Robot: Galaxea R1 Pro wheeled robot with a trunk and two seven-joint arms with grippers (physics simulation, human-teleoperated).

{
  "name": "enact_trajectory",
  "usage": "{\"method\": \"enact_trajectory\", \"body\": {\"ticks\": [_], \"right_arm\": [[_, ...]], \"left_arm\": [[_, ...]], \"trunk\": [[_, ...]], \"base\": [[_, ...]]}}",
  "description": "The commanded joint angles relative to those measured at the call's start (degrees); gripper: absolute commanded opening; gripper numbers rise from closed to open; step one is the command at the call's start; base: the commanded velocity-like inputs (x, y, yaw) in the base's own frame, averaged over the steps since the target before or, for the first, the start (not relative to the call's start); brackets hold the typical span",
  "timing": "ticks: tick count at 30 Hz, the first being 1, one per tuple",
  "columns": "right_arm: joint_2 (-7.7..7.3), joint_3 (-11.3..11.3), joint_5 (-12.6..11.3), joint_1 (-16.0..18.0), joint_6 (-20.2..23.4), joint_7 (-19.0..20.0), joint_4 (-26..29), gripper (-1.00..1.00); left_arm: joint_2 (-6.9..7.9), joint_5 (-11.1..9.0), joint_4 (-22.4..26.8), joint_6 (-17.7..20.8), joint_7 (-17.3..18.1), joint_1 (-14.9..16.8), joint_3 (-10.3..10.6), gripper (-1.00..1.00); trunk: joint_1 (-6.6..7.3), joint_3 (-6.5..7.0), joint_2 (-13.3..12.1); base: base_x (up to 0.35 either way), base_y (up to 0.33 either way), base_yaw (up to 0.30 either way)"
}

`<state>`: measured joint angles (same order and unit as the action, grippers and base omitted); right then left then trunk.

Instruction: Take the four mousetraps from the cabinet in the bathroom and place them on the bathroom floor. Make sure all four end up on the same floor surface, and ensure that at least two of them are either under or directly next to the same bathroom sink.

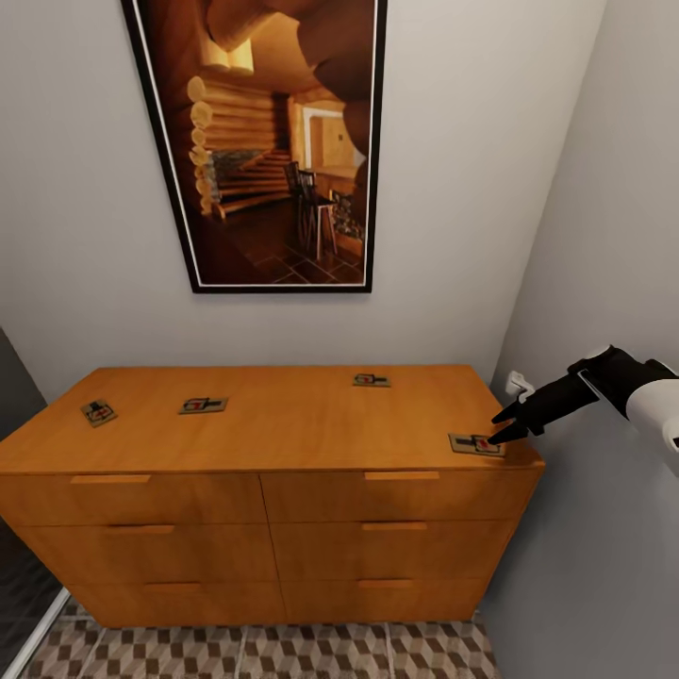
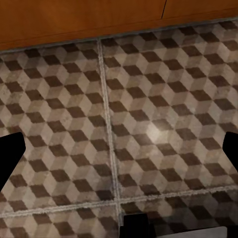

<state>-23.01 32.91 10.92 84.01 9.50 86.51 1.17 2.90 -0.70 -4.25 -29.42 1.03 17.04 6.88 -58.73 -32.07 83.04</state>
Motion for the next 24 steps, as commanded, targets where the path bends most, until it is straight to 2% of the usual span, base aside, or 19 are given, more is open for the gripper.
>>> {"method": "enact_trajectory", "body": {"ticks": [1, 24], "right_arm": [[-0.03, -0.49, 0.59, 0.01, 0.6, 0.24, 0.12, 1.0], [-0.02, -0.48, 0.59, 0.01, 0.6, 0.32, 0.08, 1.0]], "left_arm": [[0.0, -0.11, -0.23, -0.37, 0.11, 0.1, 0.24, 1.0], [0.0, -0.09, -0.19, -0.37, 0.11, 0.1, 0.24, 1.0]], "trunk": [[0.0, -0.13, 0.03], [0.0, -1.66, 0.03]], "base": [[0.0, 0.0, 0.0], [0.0, 0.0, 0.0]]}}
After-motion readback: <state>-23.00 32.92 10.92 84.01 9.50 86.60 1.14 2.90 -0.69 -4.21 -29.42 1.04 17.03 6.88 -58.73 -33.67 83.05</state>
